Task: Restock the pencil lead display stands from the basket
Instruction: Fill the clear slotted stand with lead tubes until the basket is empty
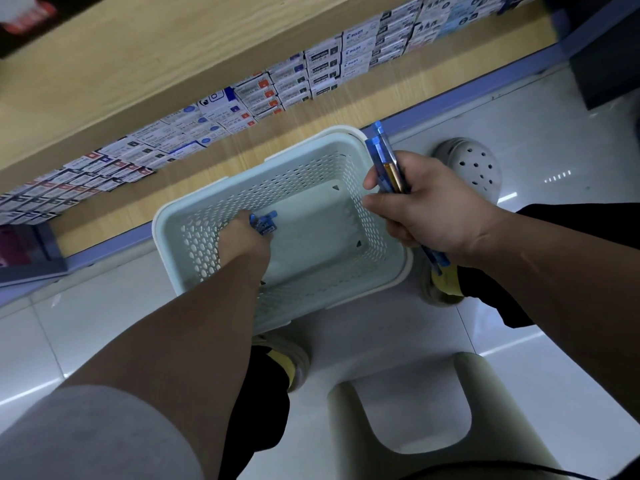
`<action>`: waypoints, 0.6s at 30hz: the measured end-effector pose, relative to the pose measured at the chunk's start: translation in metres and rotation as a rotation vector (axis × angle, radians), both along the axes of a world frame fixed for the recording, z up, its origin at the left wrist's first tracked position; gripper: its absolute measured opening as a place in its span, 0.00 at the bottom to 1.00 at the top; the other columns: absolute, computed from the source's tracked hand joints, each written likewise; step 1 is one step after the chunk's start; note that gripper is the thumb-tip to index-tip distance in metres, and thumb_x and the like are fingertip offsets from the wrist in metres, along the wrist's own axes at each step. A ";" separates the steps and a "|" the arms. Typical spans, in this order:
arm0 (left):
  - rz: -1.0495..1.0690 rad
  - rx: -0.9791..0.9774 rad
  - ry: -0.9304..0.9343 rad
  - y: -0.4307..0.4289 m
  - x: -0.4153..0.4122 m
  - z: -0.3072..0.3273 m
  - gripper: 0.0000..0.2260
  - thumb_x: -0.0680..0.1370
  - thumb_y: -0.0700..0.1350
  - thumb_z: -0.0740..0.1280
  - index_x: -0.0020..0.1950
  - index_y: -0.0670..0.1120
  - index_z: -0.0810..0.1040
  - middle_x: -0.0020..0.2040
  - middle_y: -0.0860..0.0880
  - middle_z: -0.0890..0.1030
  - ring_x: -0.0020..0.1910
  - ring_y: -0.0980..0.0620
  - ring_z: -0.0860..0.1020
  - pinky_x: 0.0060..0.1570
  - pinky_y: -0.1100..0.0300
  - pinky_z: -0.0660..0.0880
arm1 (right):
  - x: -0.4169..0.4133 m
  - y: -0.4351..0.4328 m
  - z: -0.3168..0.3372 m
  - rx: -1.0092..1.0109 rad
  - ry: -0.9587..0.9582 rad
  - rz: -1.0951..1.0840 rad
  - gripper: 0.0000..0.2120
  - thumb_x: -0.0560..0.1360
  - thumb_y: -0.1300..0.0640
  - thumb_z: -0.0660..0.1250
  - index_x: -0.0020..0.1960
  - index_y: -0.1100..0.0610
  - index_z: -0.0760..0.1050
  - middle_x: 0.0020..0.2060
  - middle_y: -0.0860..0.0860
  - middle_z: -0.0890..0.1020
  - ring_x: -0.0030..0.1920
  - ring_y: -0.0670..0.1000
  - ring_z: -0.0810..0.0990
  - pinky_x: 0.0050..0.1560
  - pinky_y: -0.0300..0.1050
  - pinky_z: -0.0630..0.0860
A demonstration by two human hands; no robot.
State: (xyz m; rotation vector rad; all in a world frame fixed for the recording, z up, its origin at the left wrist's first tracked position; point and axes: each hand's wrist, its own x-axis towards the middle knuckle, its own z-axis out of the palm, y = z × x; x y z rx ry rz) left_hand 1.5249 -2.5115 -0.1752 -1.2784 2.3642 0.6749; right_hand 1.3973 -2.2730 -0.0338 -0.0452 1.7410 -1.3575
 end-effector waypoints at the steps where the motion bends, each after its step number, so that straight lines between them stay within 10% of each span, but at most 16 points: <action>1: -0.011 0.006 -0.019 -0.001 -0.001 0.000 0.14 0.73 0.46 0.75 0.55 0.45 0.78 0.50 0.44 0.82 0.47 0.43 0.78 0.42 0.58 0.67 | 0.000 0.000 0.000 -0.003 -0.004 0.002 0.07 0.79 0.63 0.69 0.47 0.51 0.74 0.25 0.45 0.69 0.23 0.49 0.67 0.26 0.40 0.66; 18: -0.109 0.125 -0.111 -0.007 -0.003 -0.007 0.14 0.72 0.51 0.76 0.46 0.43 0.79 0.42 0.42 0.80 0.43 0.42 0.79 0.40 0.56 0.72 | -0.001 0.000 0.000 -0.009 -0.016 -0.007 0.07 0.79 0.63 0.68 0.48 0.52 0.74 0.26 0.47 0.68 0.23 0.49 0.66 0.26 0.42 0.65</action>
